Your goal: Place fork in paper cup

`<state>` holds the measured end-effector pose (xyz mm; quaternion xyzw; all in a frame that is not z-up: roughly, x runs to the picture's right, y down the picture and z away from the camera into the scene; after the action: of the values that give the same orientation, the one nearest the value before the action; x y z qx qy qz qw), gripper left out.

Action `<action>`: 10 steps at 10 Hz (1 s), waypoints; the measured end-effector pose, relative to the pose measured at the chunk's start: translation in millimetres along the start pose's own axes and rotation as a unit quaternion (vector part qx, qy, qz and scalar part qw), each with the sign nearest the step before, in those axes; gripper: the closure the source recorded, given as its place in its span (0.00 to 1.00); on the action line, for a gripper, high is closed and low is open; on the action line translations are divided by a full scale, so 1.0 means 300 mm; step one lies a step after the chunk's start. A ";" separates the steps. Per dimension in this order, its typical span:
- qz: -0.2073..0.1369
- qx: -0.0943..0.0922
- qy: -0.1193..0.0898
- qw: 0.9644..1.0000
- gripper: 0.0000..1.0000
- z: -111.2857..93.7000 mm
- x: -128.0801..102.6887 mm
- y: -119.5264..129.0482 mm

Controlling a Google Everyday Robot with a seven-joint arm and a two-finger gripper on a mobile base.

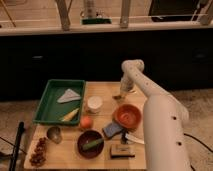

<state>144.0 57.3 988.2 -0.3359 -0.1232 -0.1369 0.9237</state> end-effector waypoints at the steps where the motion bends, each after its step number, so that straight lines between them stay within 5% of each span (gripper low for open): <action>1: 0.000 -0.001 -0.001 1.000 1.00 -0.001 -0.001 0.001; 5: -0.006 0.003 0.002 1.000 1.00 -0.012 0.033 0.028; 10: -0.015 0.038 0.006 0.999 1.00 -0.156 0.024 0.029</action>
<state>160.1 31.8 950.5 -0.2979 -0.1273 -0.1479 0.9344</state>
